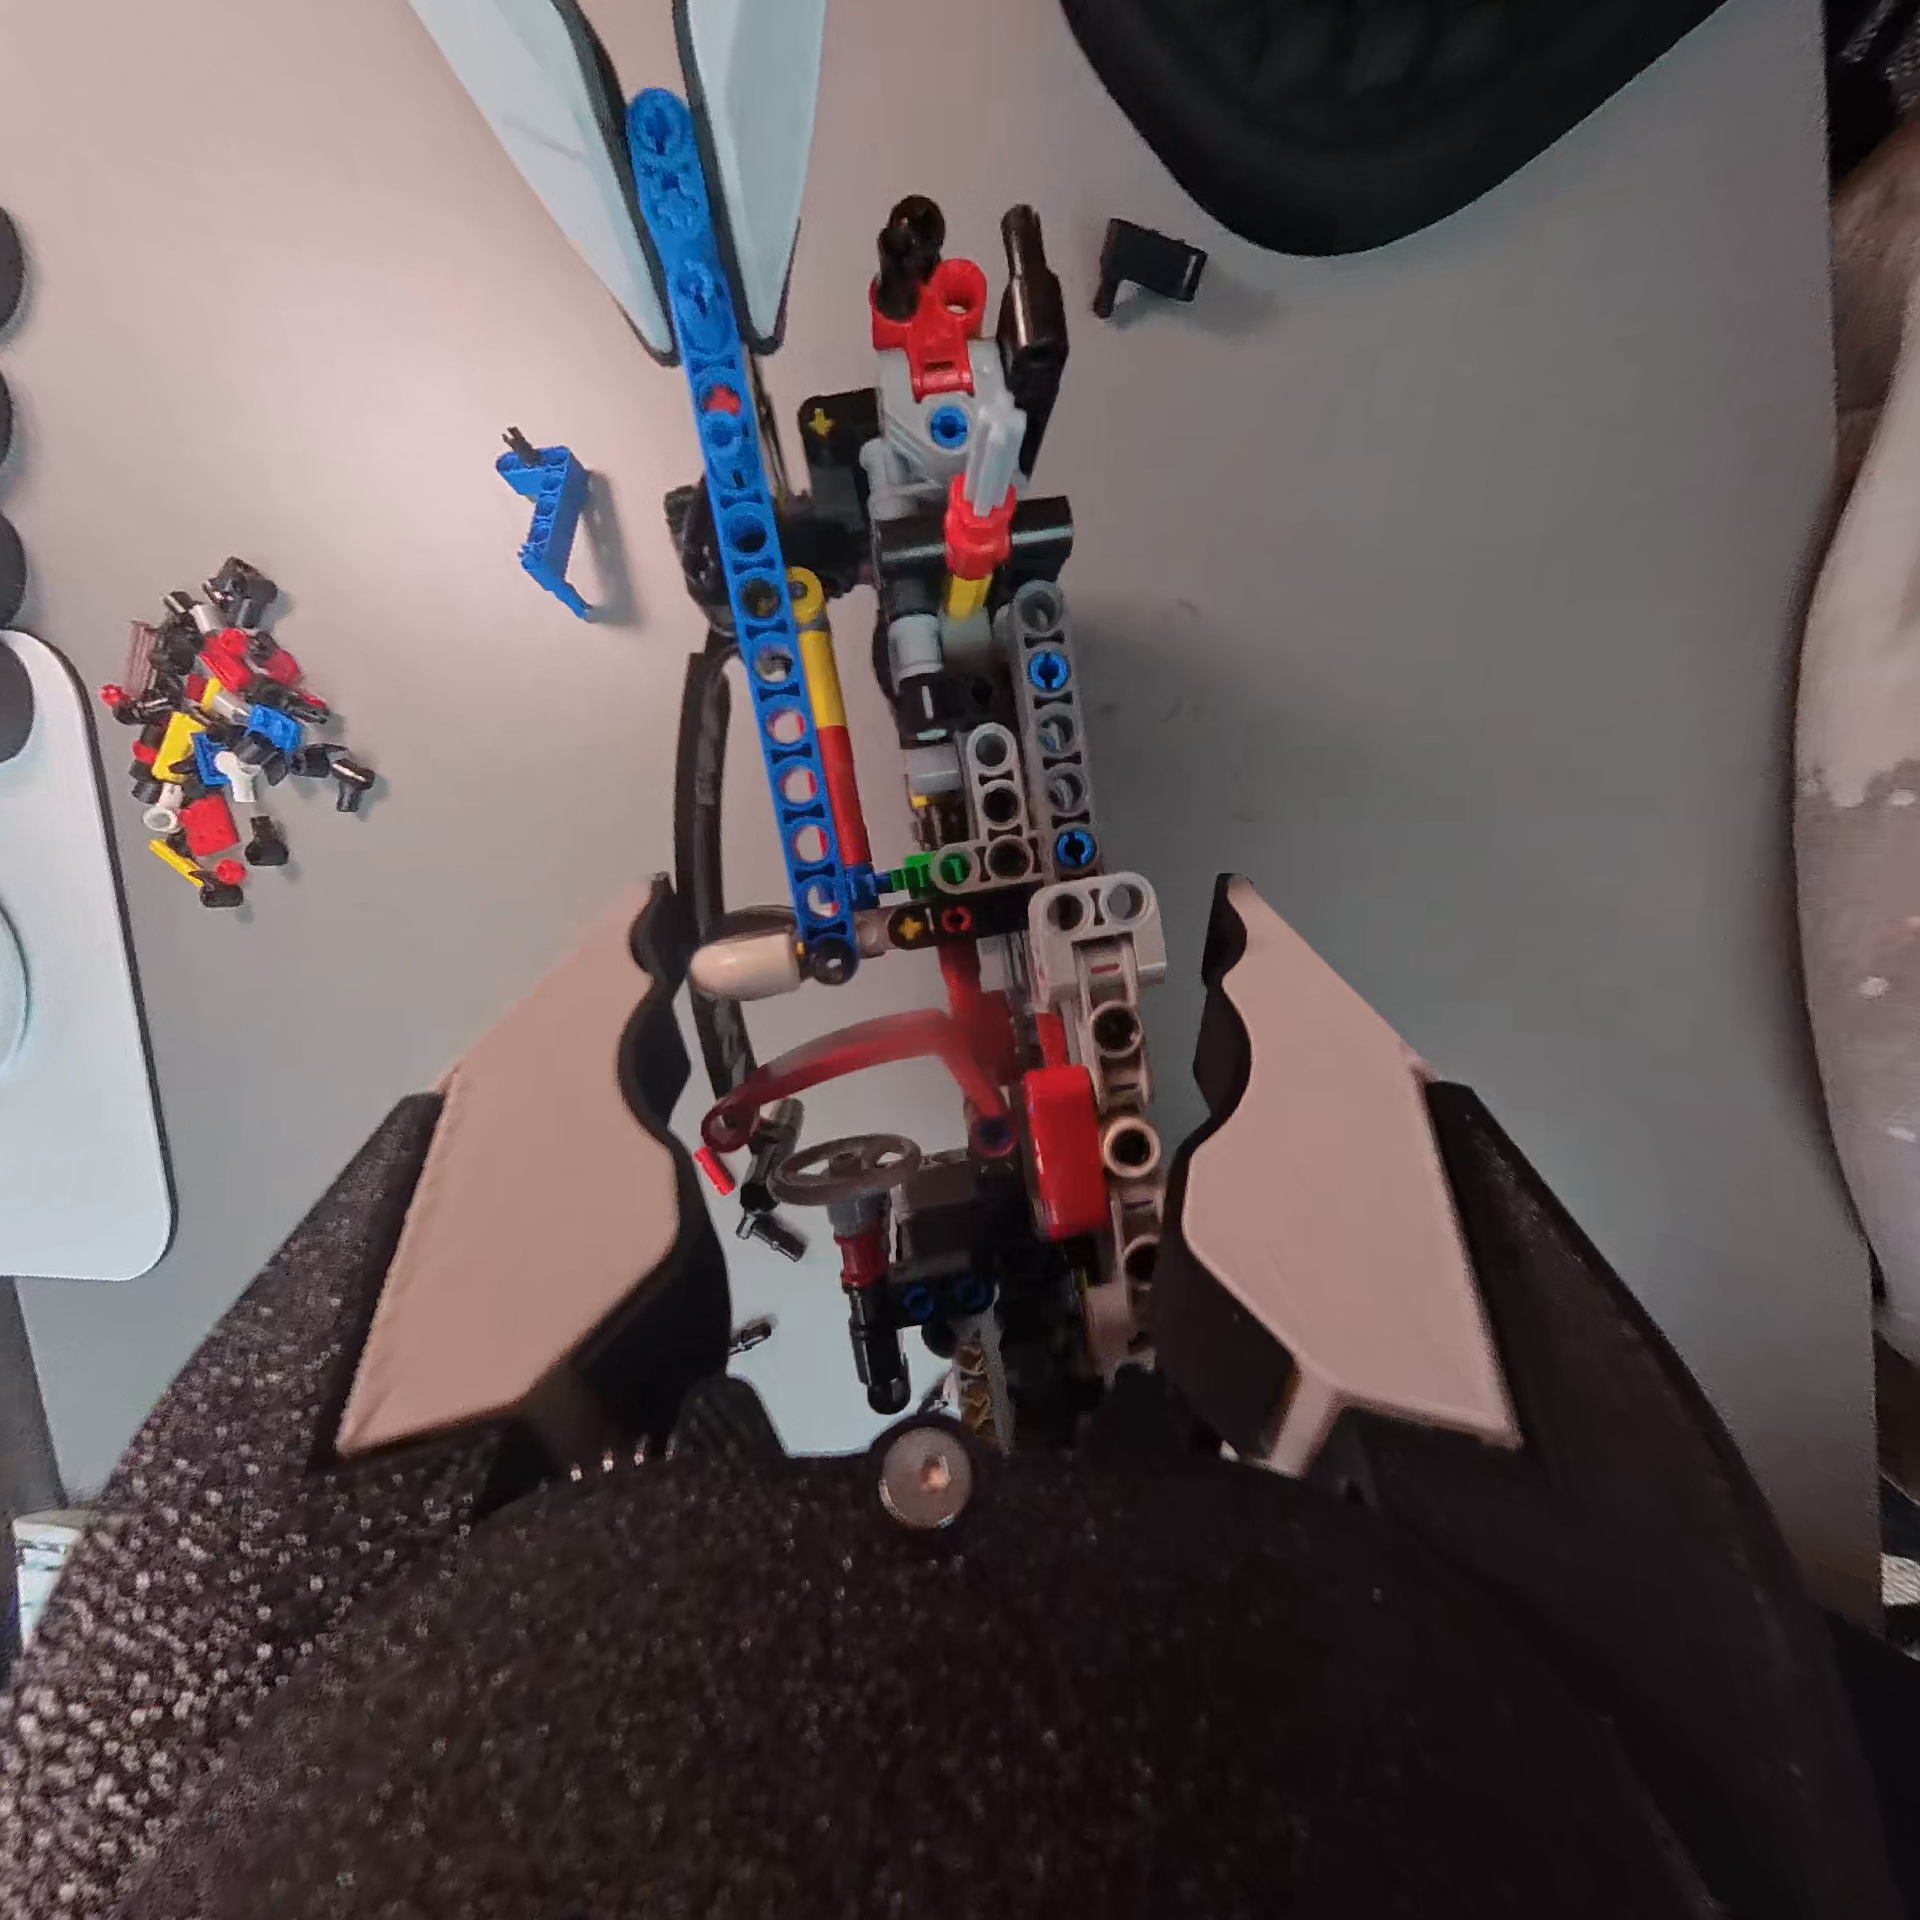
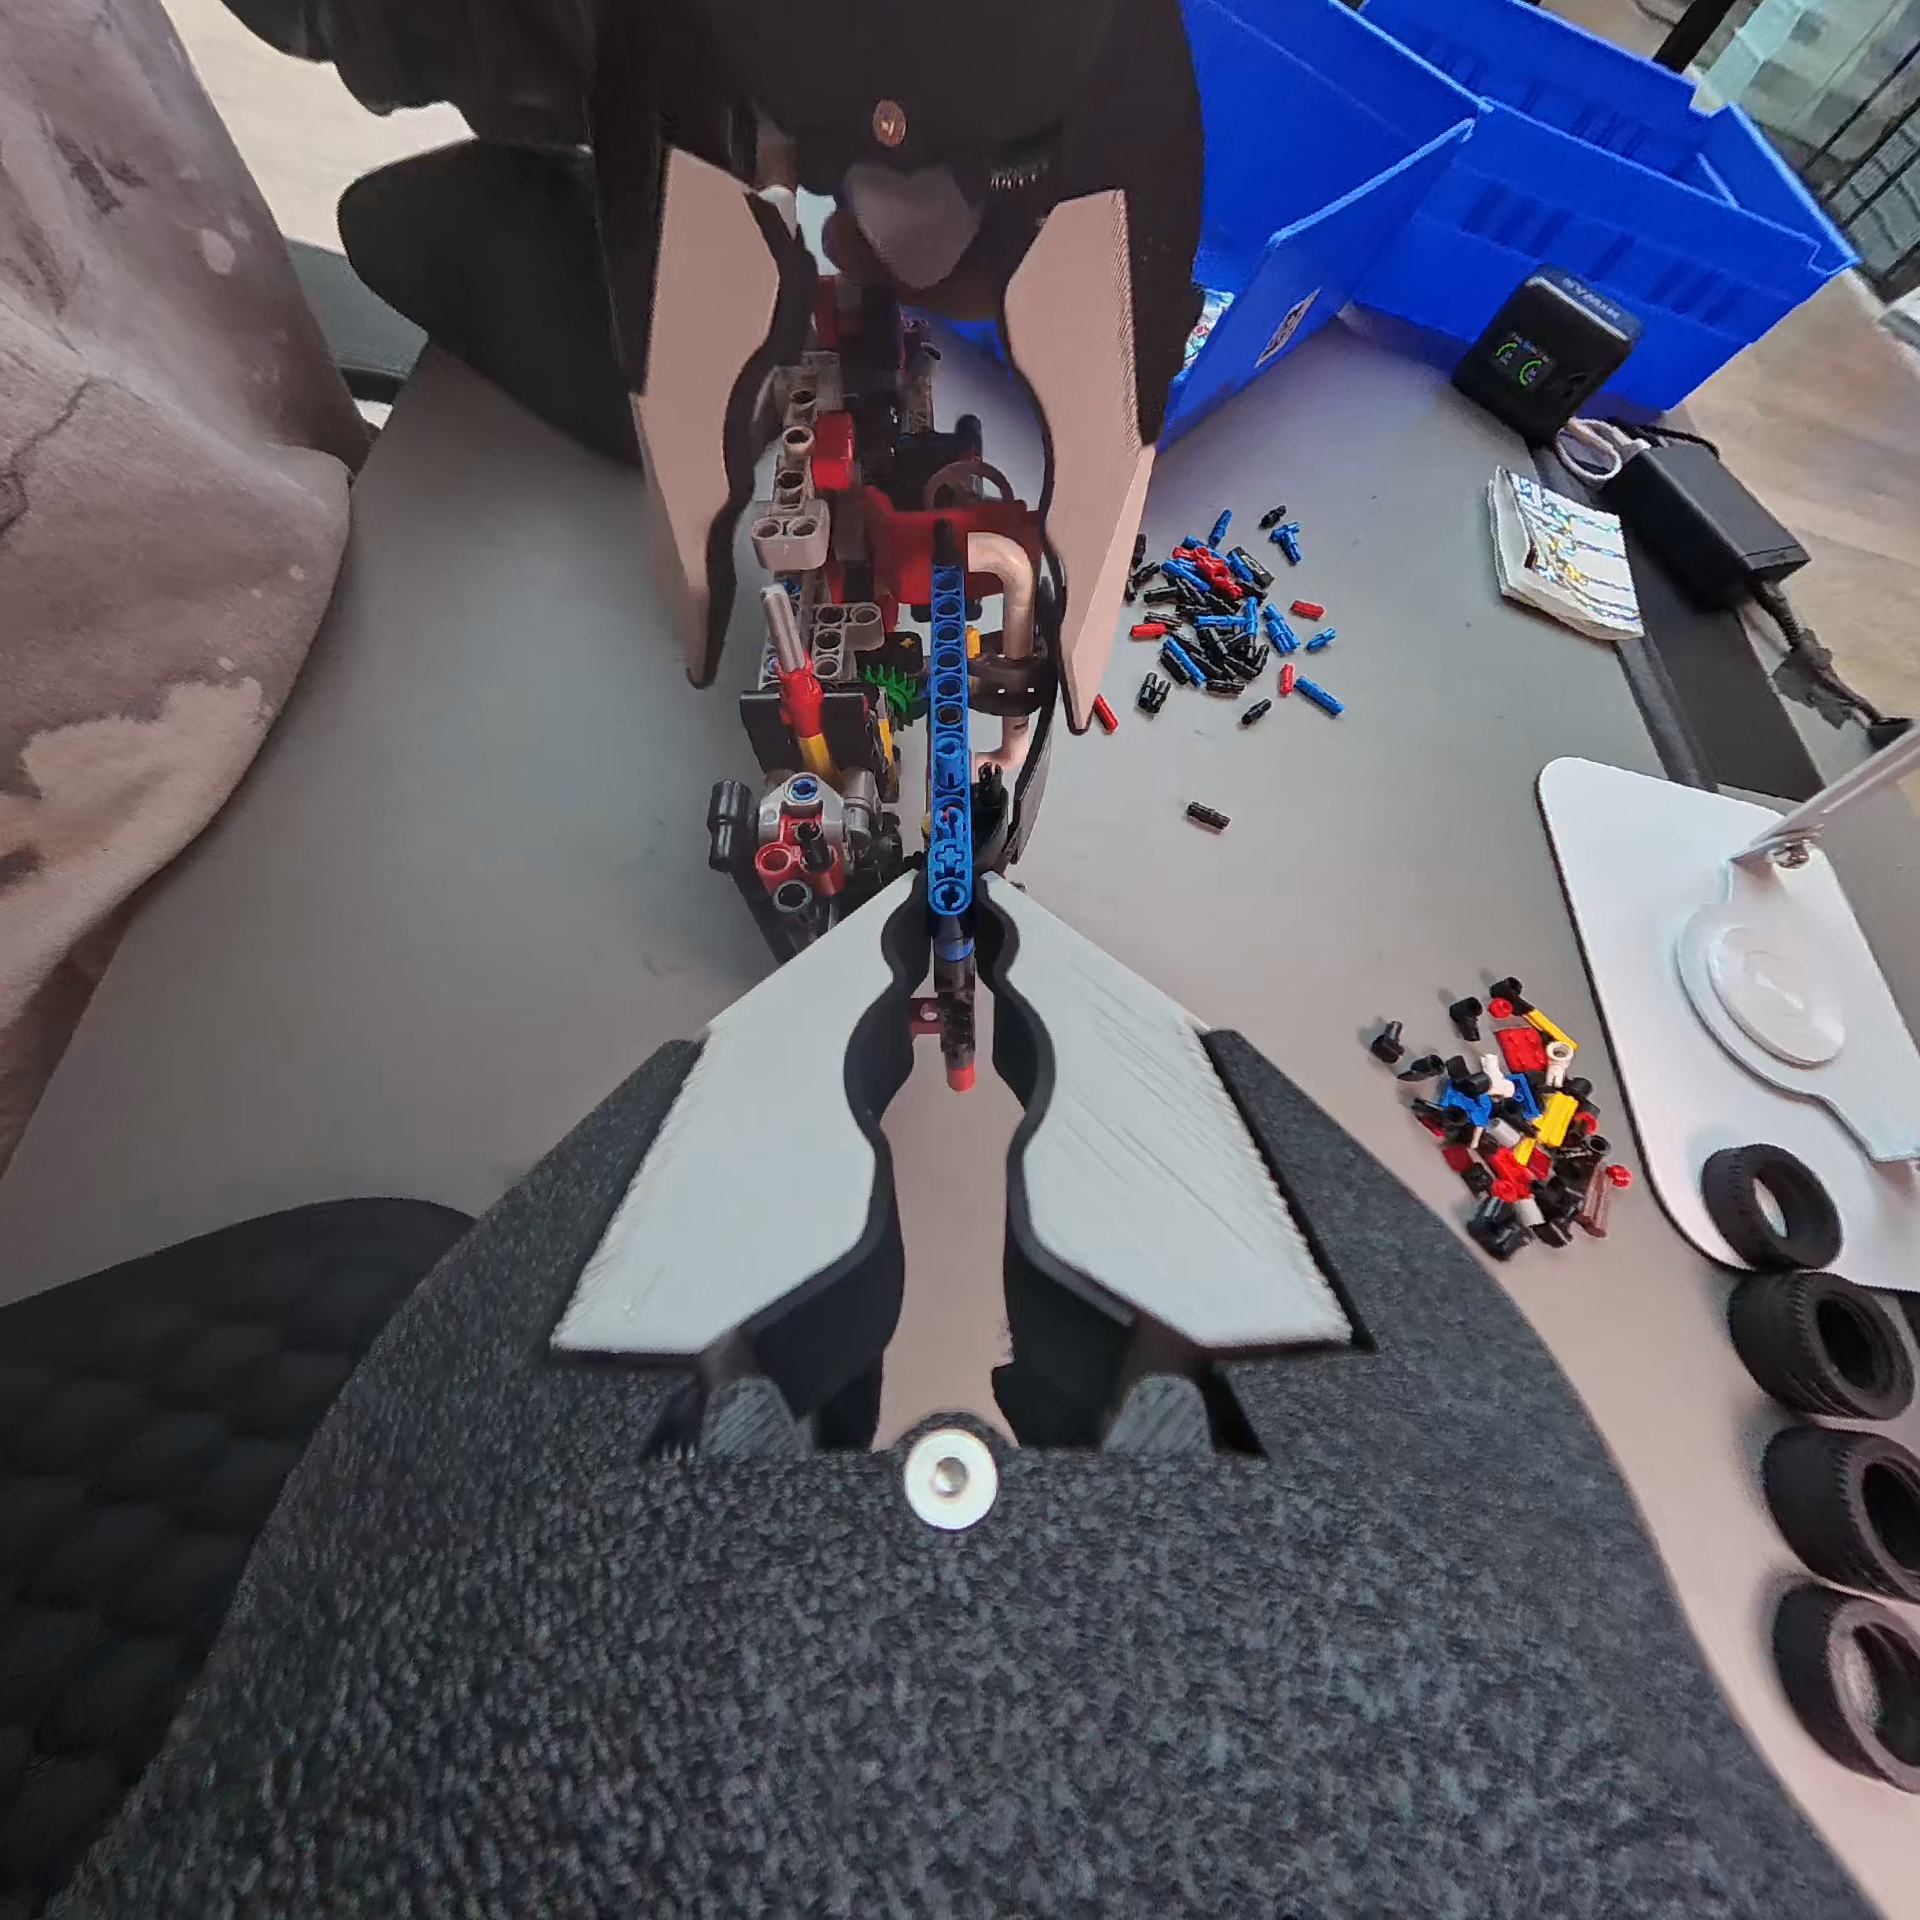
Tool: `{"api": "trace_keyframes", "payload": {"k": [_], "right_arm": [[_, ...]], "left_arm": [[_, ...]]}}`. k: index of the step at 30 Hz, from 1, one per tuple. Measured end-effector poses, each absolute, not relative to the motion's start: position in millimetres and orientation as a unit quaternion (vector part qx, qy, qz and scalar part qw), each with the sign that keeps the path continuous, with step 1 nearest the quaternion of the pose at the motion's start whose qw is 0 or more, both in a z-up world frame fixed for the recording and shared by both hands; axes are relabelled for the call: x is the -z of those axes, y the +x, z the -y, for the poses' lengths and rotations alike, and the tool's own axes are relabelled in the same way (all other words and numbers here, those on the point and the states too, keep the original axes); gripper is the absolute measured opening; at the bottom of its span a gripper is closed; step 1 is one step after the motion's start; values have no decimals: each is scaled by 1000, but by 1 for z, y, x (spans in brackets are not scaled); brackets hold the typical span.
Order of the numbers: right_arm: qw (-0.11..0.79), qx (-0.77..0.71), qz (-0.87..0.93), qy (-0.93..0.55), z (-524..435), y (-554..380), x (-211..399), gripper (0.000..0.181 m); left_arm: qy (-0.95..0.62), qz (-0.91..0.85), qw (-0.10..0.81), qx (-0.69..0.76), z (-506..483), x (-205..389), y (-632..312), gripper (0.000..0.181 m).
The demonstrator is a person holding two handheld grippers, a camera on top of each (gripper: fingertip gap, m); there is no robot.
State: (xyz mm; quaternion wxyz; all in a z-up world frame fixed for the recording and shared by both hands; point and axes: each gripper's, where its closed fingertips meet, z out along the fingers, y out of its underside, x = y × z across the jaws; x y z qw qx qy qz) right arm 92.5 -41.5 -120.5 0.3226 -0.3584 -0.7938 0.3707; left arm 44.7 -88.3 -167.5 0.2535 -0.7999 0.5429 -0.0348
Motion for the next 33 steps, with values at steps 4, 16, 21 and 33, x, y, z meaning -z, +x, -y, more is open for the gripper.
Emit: {"api": "trace_keyframes", "payload": {"k": [4,16,21,33], "right_arm": [[289,-397,774,-400,39,92,119,7],[244,-374,786,-428,60,102,108,10],[225,-368,785,-445,58,97,116,5],[221,-430,743,-463,62,97,112,2]], "left_arm": [[-809,-531,243,67,83,166,43,87],[-811,-529,237,81,79,164,45,81],[-811,-529,237,78,79,165,45,80],[-811,-533,234,50,80,171,46,73]]}}
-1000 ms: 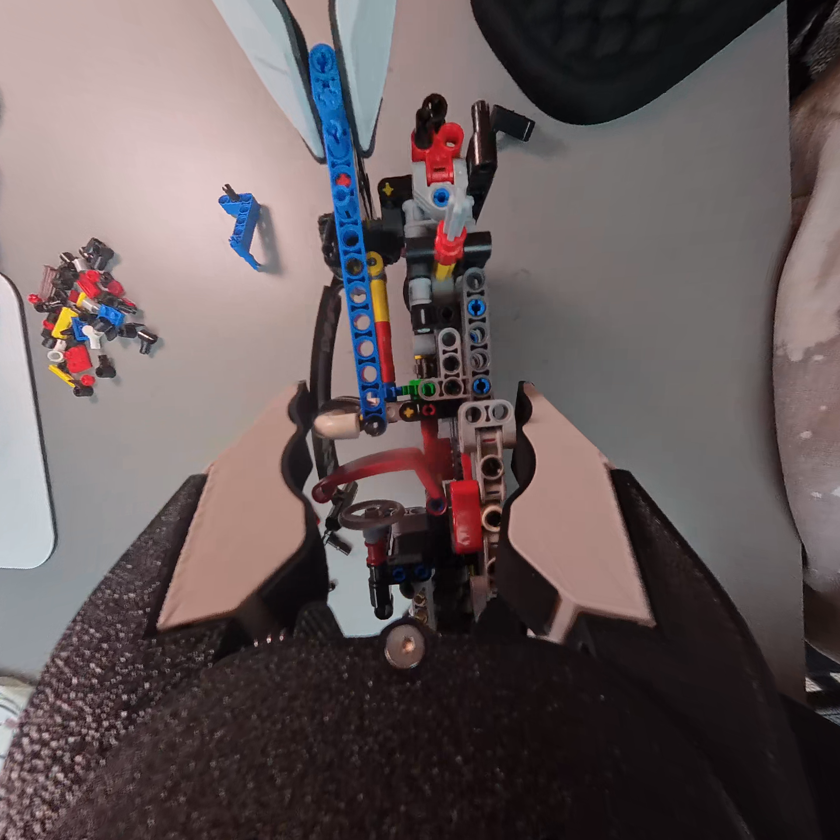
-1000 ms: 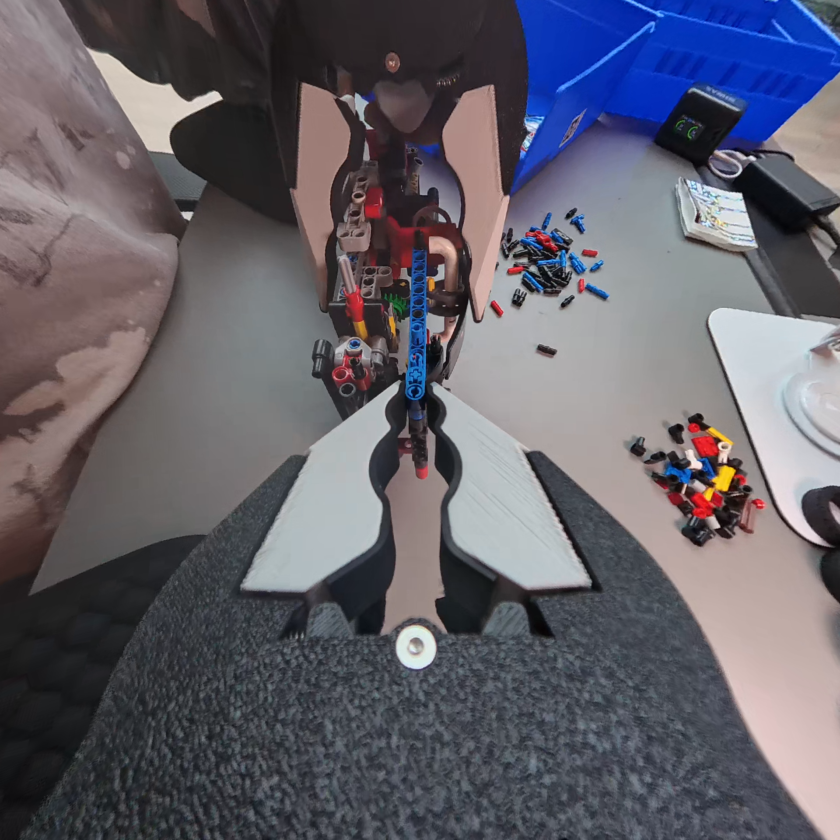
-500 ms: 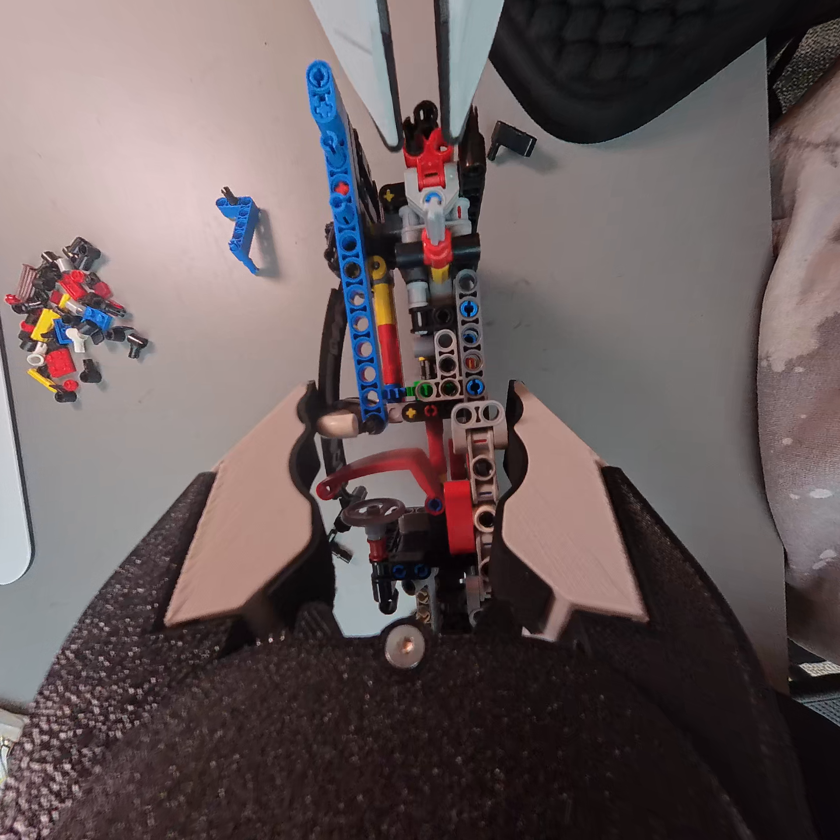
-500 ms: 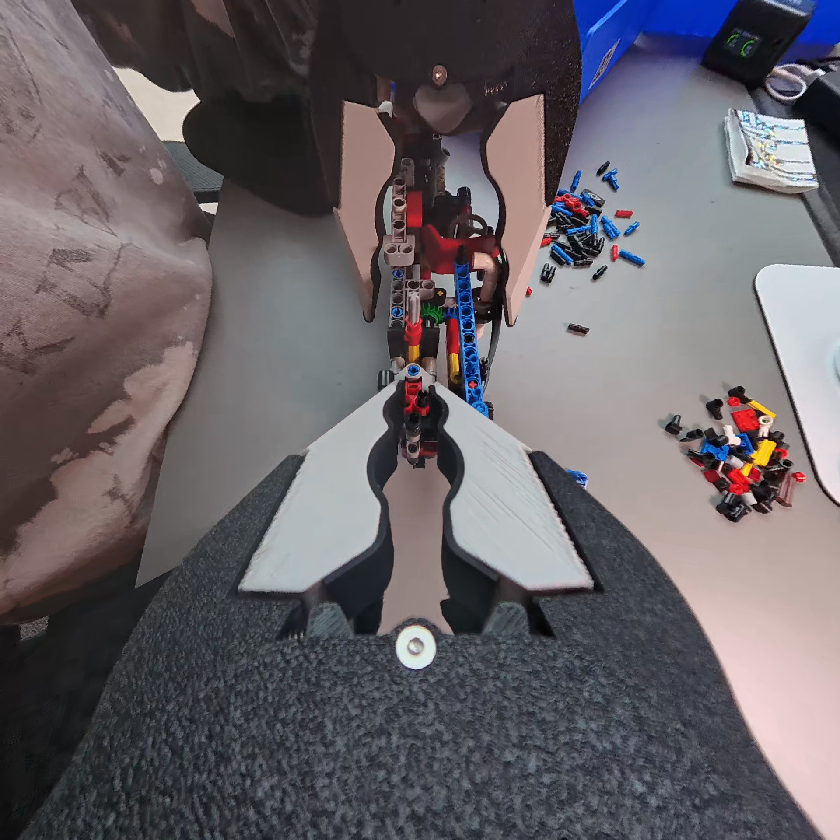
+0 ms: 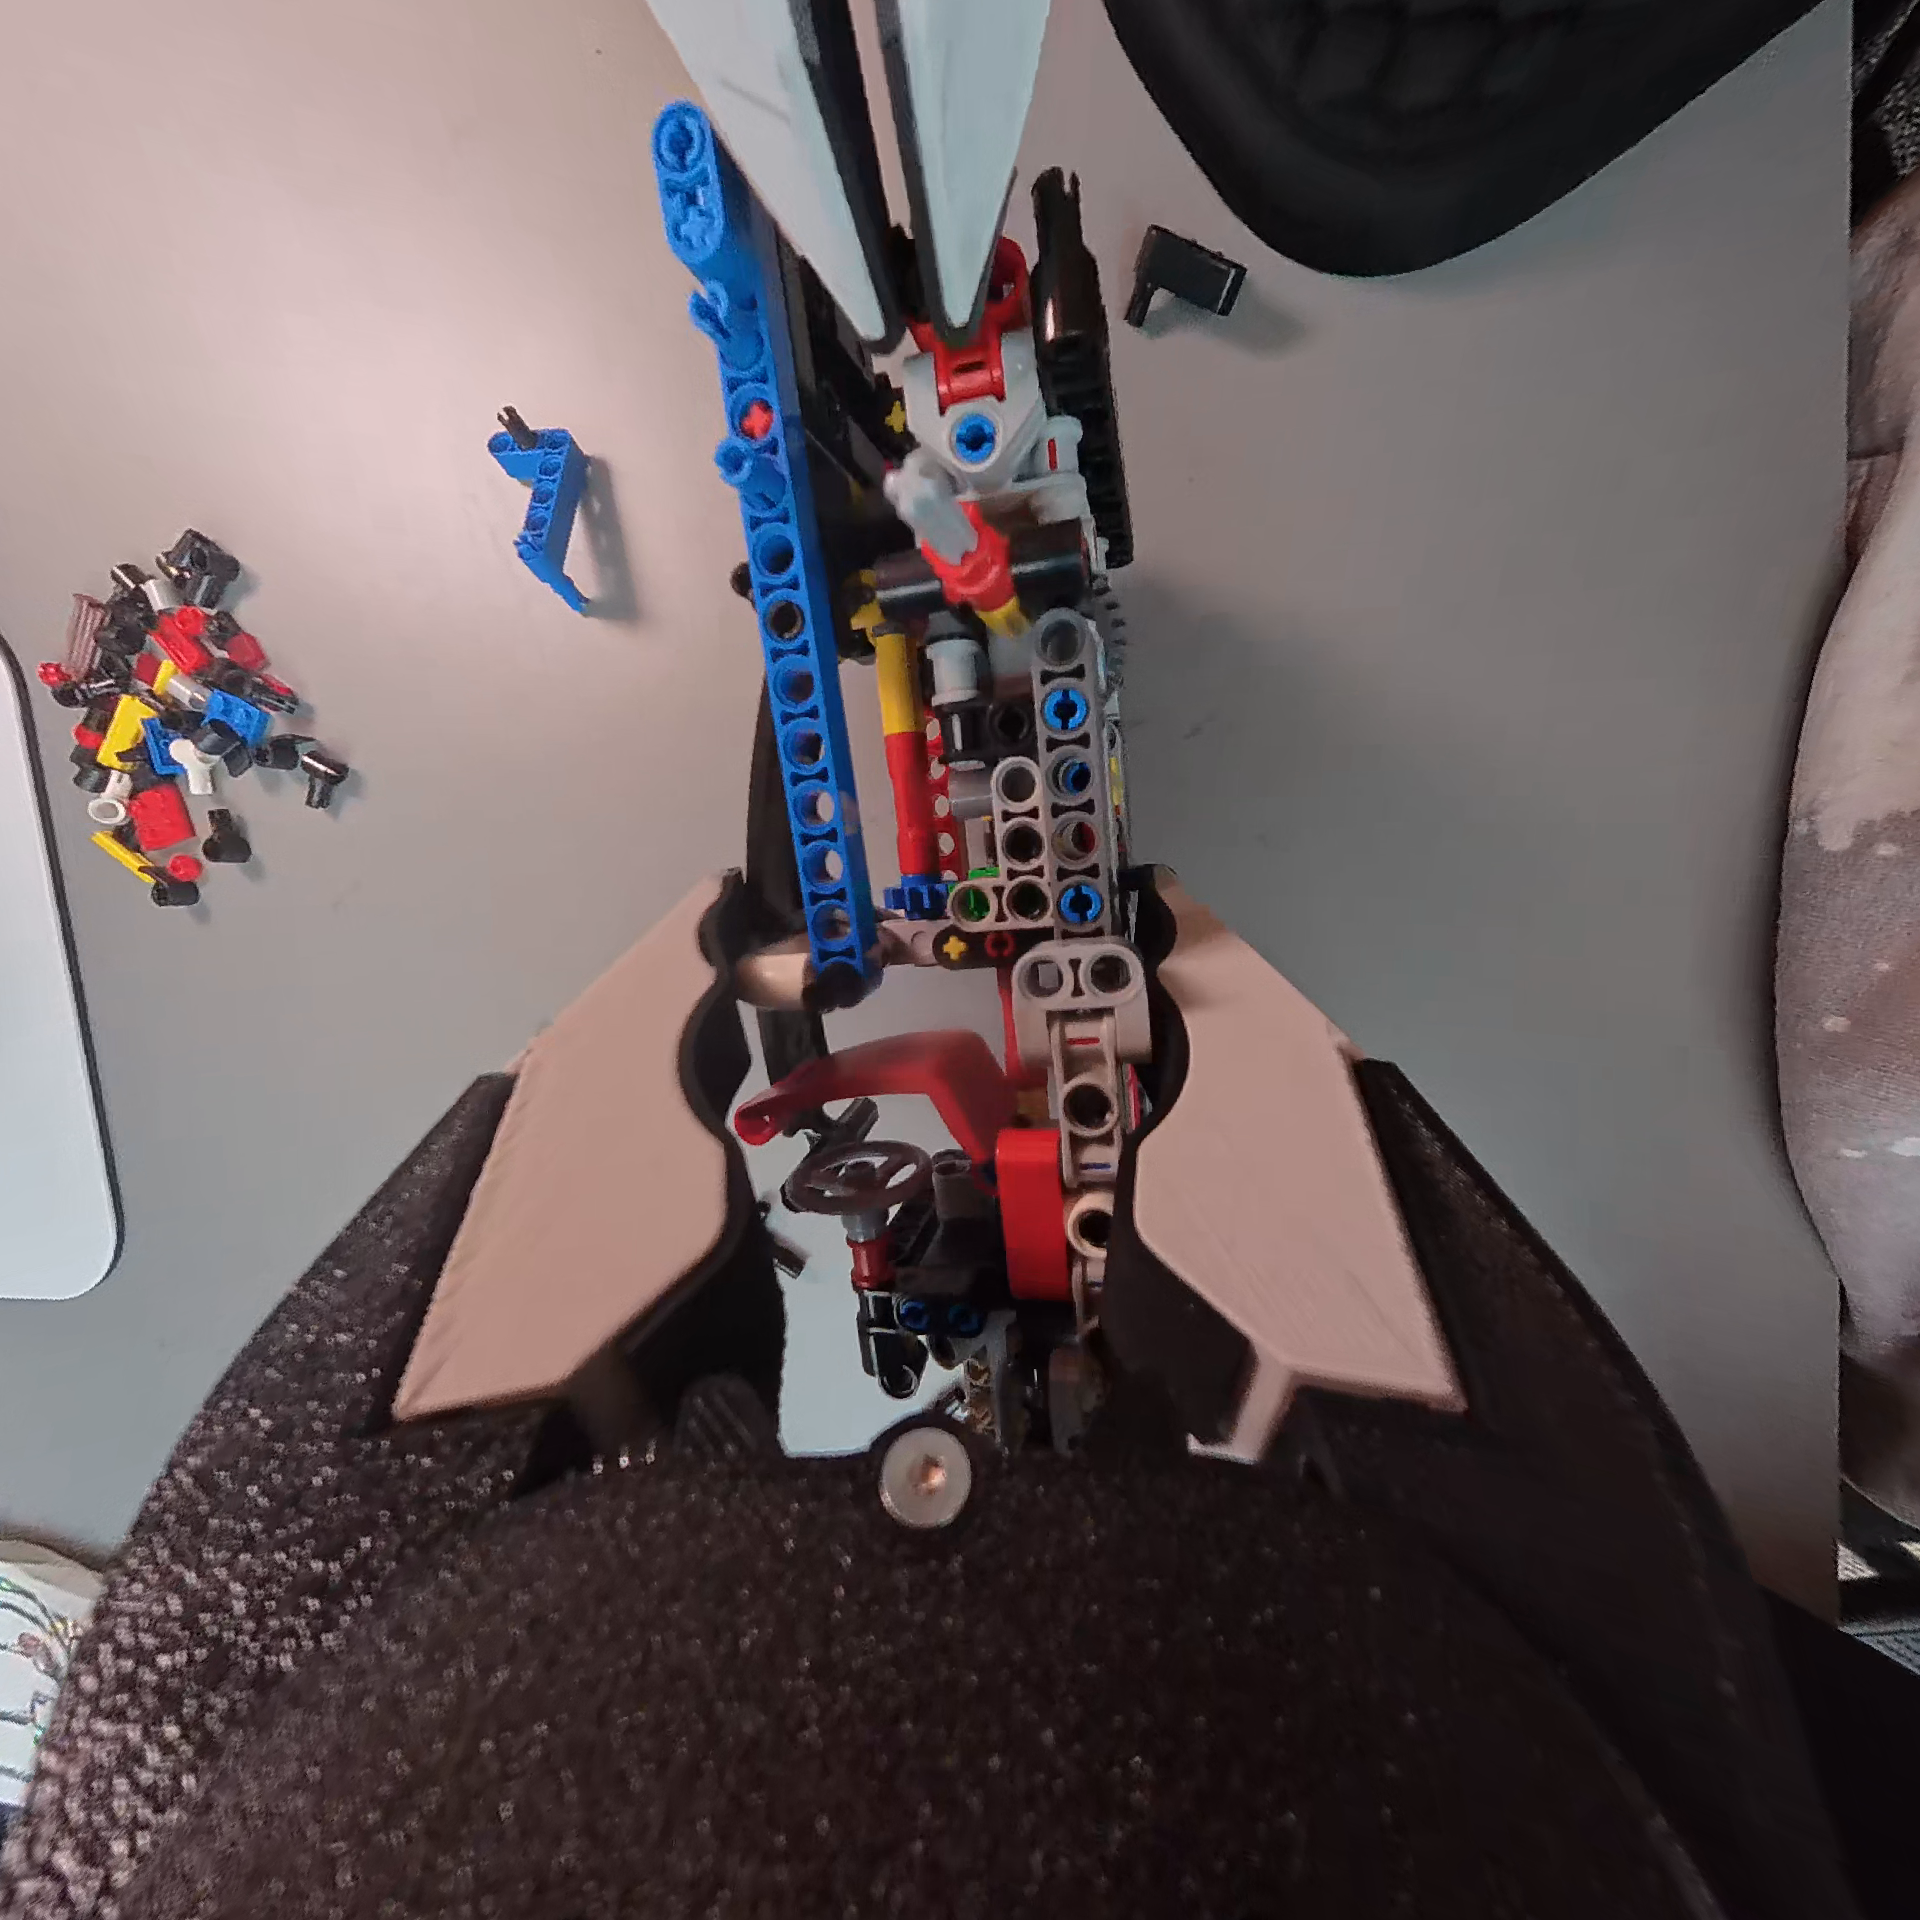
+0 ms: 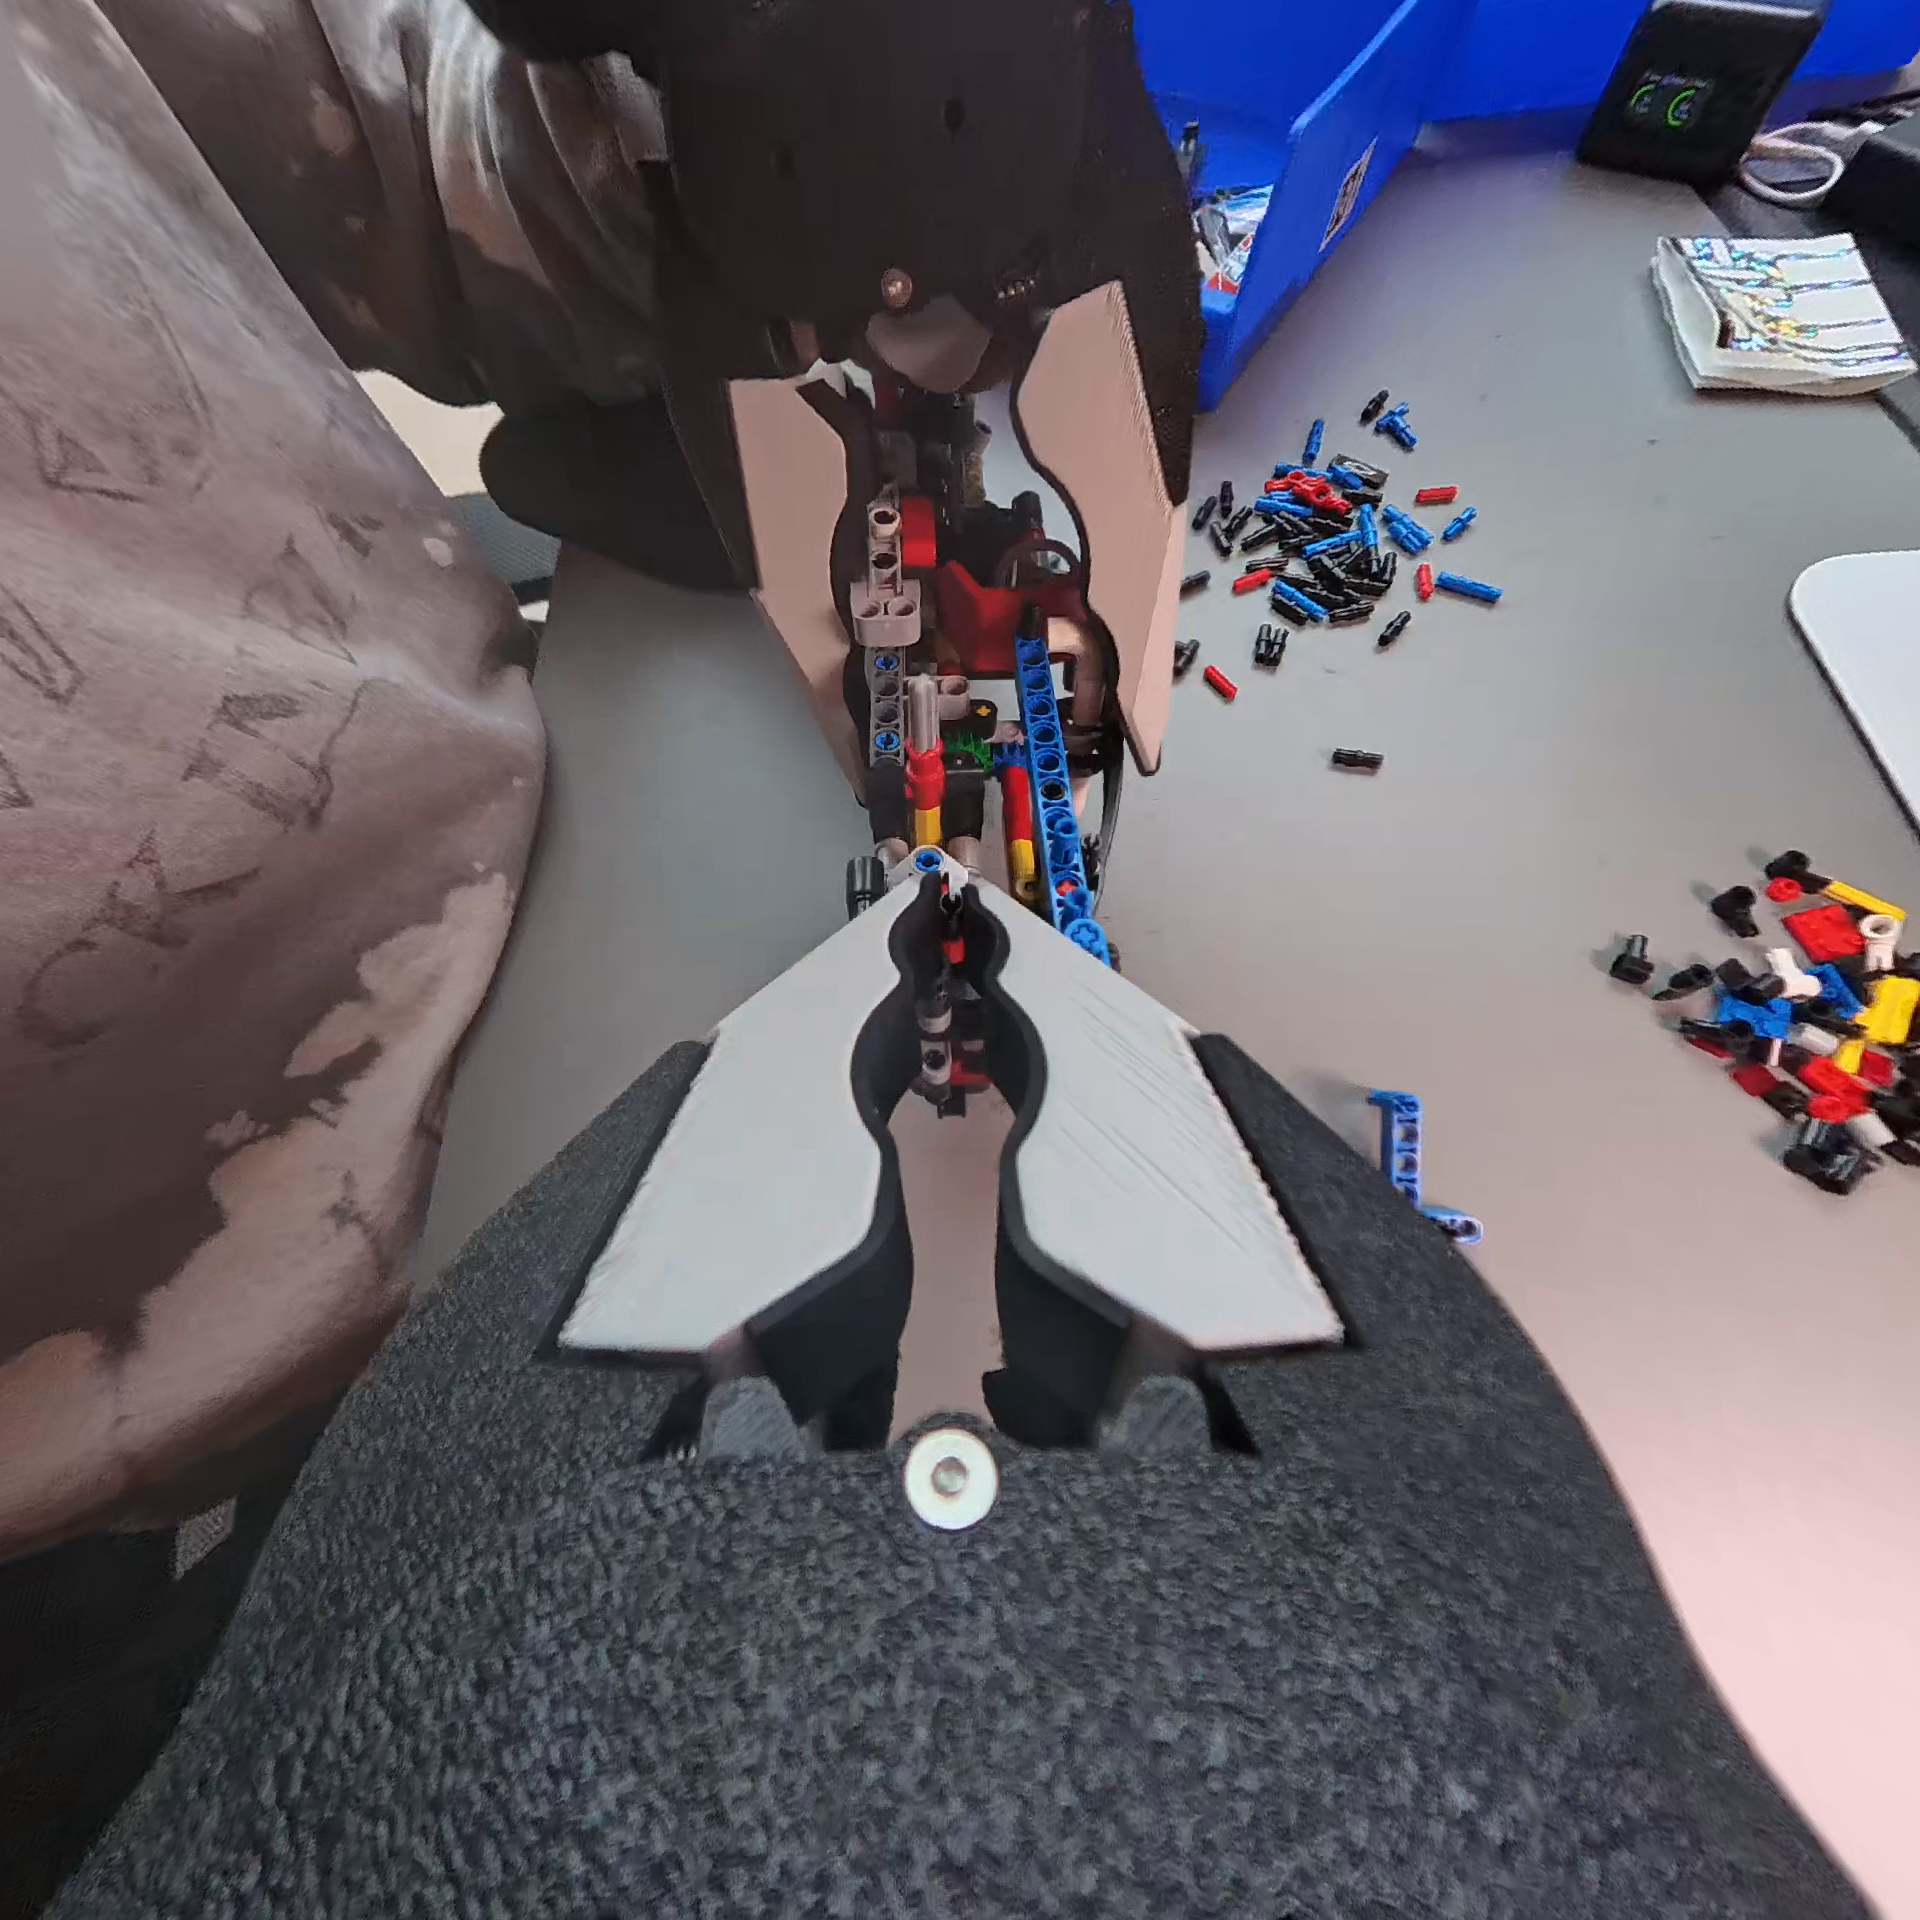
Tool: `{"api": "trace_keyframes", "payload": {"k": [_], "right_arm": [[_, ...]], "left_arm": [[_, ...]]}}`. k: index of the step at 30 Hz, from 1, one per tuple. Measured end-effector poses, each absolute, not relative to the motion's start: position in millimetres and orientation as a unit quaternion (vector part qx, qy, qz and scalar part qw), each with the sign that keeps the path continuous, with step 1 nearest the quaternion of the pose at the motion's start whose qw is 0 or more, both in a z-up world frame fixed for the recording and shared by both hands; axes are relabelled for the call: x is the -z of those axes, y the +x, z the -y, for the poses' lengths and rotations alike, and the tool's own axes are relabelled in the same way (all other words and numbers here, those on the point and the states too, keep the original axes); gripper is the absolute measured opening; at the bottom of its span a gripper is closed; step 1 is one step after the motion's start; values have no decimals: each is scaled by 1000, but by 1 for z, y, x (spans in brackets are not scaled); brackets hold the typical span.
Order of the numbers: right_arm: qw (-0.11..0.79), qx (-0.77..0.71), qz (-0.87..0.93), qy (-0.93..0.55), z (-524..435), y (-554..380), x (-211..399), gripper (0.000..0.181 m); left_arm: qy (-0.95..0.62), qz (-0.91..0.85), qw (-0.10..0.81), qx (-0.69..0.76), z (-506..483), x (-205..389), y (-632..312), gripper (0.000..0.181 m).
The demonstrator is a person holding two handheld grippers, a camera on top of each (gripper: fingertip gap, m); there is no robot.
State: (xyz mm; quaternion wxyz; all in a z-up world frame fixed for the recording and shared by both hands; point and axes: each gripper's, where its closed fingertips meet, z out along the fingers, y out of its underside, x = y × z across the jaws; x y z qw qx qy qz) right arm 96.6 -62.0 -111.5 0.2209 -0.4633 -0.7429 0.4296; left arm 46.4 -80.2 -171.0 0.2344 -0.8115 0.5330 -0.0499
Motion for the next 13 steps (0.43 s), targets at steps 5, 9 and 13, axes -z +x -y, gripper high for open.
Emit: {"api": "trace_keyframes", "payload": {"k": [5,9,13], "right_arm": [[204,-488,695,-488,60,100,106,1],[198,-524,667,-491,57,102,104,2],[256,-635,581,-440,45,103,30,2]], "left_arm": [[-812,-530,239,48,80,170,52,71],[-815,-526,240,52,78,170,57,71],[-811,-535,232,43,79,173,62,70]]}}
